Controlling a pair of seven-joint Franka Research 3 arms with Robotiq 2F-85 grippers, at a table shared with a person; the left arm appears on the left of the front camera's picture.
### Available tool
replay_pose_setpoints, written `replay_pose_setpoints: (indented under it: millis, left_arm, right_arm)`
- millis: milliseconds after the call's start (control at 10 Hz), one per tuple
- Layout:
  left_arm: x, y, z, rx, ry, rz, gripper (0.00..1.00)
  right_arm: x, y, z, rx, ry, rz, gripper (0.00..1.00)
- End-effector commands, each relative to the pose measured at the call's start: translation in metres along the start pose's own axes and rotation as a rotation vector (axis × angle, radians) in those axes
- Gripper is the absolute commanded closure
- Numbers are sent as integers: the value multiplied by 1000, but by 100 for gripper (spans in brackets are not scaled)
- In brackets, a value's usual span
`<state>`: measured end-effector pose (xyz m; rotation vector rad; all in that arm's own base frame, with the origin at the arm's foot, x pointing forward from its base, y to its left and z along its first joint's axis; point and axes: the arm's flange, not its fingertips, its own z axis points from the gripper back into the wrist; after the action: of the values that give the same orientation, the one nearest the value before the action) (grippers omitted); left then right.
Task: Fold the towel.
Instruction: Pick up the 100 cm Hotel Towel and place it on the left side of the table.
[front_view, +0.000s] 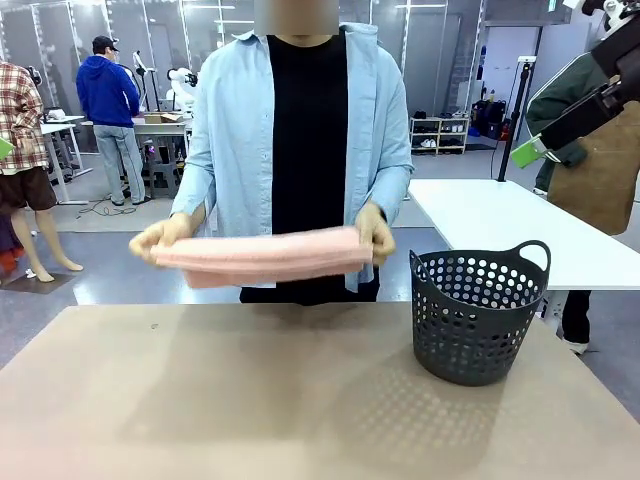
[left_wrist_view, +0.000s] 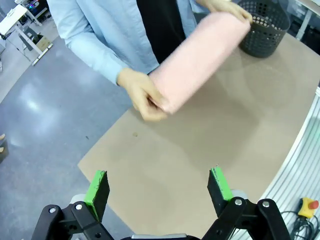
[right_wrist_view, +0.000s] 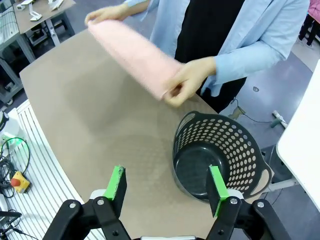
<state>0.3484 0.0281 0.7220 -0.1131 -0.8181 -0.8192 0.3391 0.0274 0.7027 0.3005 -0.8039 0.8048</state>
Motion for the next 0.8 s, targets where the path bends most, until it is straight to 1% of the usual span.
replay_pose_setpoints:
  millis: [0,700]
  left_arm:
    - [3,3,2,7,12,3,0]
    - [3,3,2,7,12,3,0]
  right_arm:
    - [3,-2,0,-12,2,-21,19]
    - [3,-2,0,-12,2,-21,19]
